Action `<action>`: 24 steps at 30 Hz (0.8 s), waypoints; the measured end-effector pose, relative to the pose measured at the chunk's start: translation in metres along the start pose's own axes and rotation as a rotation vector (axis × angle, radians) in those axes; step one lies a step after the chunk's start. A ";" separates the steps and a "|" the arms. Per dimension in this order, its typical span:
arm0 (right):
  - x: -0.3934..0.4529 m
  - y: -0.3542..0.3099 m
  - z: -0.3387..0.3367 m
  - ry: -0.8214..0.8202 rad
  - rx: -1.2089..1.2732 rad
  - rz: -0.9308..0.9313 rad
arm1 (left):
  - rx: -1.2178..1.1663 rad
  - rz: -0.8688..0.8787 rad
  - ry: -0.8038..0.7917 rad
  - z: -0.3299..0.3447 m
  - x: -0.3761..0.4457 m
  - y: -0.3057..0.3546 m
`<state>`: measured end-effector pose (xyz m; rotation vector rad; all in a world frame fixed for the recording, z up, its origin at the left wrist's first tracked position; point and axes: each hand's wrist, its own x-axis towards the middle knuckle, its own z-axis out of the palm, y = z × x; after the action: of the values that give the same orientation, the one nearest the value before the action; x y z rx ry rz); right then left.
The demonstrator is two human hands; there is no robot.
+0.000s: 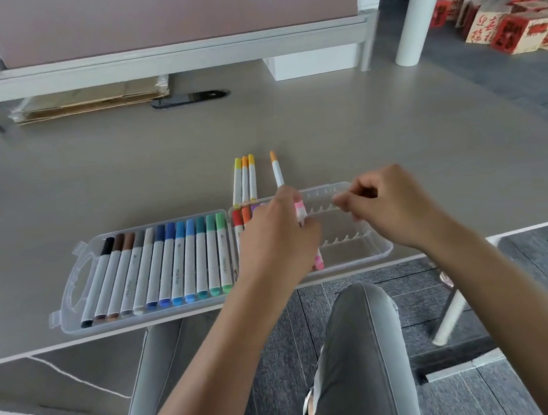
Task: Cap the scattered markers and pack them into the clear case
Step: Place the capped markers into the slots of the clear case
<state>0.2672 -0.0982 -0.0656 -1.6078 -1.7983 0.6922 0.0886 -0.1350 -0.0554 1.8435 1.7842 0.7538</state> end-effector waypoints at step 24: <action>0.026 -0.004 0.008 -0.009 0.021 -0.026 | 0.425 0.173 0.130 0.023 -0.012 -0.013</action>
<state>0.2570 -0.0730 -0.0659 -1.5676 -1.8090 0.7056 0.0941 -0.1451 -0.0815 2.2926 2.0060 0.5989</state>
